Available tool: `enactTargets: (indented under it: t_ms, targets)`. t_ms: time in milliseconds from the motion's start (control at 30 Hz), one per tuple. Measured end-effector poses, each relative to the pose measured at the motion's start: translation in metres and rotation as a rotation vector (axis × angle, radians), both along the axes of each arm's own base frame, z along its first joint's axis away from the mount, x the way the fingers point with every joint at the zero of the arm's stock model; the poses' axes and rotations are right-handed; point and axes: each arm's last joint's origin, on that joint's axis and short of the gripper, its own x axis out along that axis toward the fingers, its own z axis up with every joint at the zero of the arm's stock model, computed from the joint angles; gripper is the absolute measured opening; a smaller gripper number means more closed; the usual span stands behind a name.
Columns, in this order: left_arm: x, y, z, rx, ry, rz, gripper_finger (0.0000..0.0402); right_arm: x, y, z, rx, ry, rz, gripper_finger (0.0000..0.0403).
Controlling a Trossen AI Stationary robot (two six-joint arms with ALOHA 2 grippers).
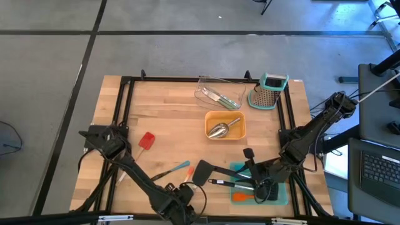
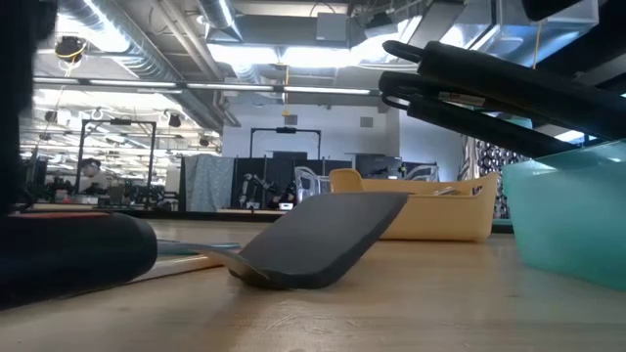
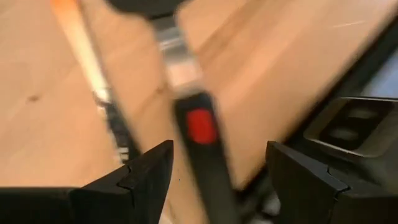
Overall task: Pick & Place Kitchen Items
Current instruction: Put the black silver spatula into the green bin
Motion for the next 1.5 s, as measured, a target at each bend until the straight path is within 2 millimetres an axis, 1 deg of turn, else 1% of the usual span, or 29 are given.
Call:
enactTargets:
  t_ms: [167,267,333,400,433,500,533,600,733,800,967,1133,1267,1400,1500]
  targets:
    - [0.01,0.007,-0.028,0.013,0.111,-0.047,0.0251,0.0,-0.001,-0.001,-0.01,0.012,0.0,0.0128]
    - [0.013,0.01,-0.034,0.008,0.149,-0.088,0.0249,-0.001,-0.001,-0.002,-0.012,0.015,-0.002,0.0128]
    - [0.013,0.011,-0.036,0.002,0.18,-0.097,0.0235,-0.001,-0.001,-0.002,-0.013,0.017,-0.002,0.0128]
    - [0.012,0.012,-0.034,0.002,0.185,-0.098,0.0201,-0.001,-0.001,-0.002,-0.013,0.017,-0.002,0.0128]
    - [0.011,0.012,-0.033,0.009,0.182,-0.098,0.0175,-0.001,-0.001,-0.002,-0.014,0.018,-0.002,0.0128]
    - [0.009,0.012,-0.029,0.029,0.18,-0.099,0.0111,-0.001,-0.001,-0.002,-0.015,0.02,-0.002,0.0128]
    - [0.009,0.011,-0.026,0.044,0.175,-0.108,0.0095,-0.001,-0.001,-0.002,-0.012,0.021,-0.004,0.0128]
    - [0.005,0.009,-0.018,0.098,0.172,-0.111,0.0099,-0.001,-0.001,-0.003,-0.001,0.028,-0.012,0.0128]
    - [-0.001,0.008,0.004,0.157,0.179,-0.098,0.0099,-0.002,-0.001,-0.004,-0.006,0.048,-0.005,0.0128]
    - [-0.005,0.009,0.011,0.186,0.204,-0.096,0.0099,-0.002,-0.001,-0.005,-0.001,0.06,0.015,0.0128]
    - [-0.007,0.008,0.032,0.192,0.242,-0.143,0.0099,-0.002,-0.001,-0.003,-0.02,0.044,0.04,0.0128]
    - [-0.009,0.01,0.06,0.192,0.285,-0.224,0.0099,0.0,0.002,0.005,-0.058,-0.055,0.095,0.0128]
    - [-0.014,0.016,0.084,0.214,0.314,-0.223,0.0099,0.005,0.003,0.013,-0.07,-0.143,0.117,0.0128]
    - [-0.014,0.017,0.097,0.203,0.274,-0.248,0.0099,0.008,0.004,0.025,-0.096,-0.154,0.121,0.0128]
    - [-0.015,0.017,0.102,0.192,0.265,-0.254,0.0099,0.009,0.005,0.031,-0.115,-0.161,0.13,0.0128]
